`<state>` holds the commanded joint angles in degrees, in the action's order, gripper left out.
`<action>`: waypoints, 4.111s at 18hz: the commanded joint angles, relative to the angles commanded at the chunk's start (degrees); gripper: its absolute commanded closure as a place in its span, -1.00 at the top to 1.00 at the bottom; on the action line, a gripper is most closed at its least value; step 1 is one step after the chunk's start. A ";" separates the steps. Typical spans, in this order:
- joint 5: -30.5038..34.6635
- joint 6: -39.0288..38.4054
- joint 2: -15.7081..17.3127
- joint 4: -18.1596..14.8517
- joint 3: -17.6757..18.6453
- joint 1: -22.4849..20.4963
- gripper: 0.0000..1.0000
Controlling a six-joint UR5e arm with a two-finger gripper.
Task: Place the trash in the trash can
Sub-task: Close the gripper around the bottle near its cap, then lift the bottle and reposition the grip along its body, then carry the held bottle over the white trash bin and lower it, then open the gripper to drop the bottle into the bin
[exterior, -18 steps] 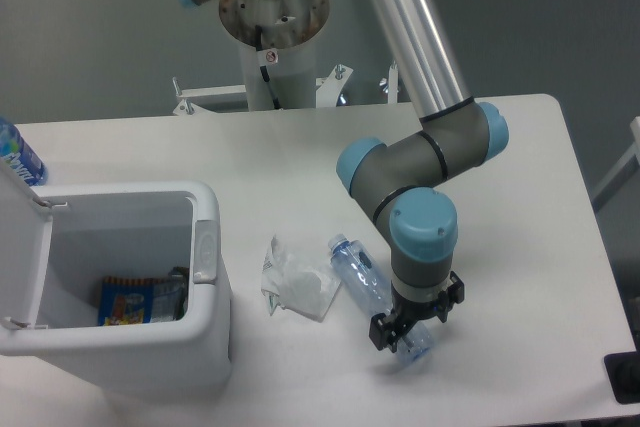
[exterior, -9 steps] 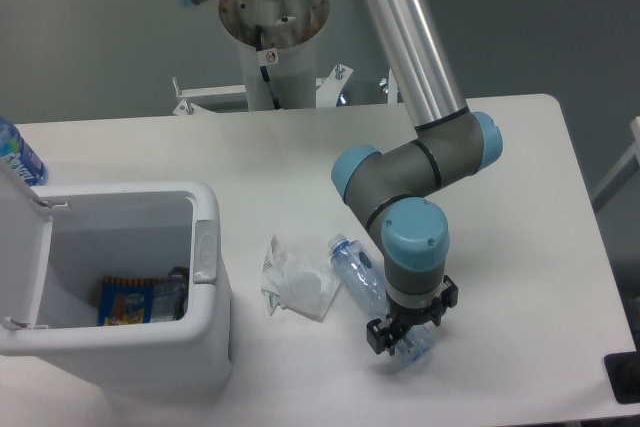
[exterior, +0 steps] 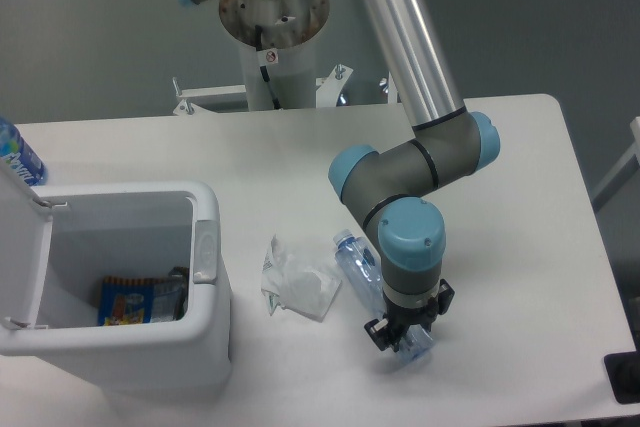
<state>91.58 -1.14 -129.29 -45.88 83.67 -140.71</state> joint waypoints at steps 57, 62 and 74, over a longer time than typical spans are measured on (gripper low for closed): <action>-13.97 4.57 19.86 13.62 -16.45 17.47 0.16; -13.80 4.75 20.83 13.71 -10.03 23.72 0.18; -13.89 2.55 23.64 13.62 -8.44 20.32 1.00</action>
<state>77.70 1.41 -105.65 -32.26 75.23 -120.39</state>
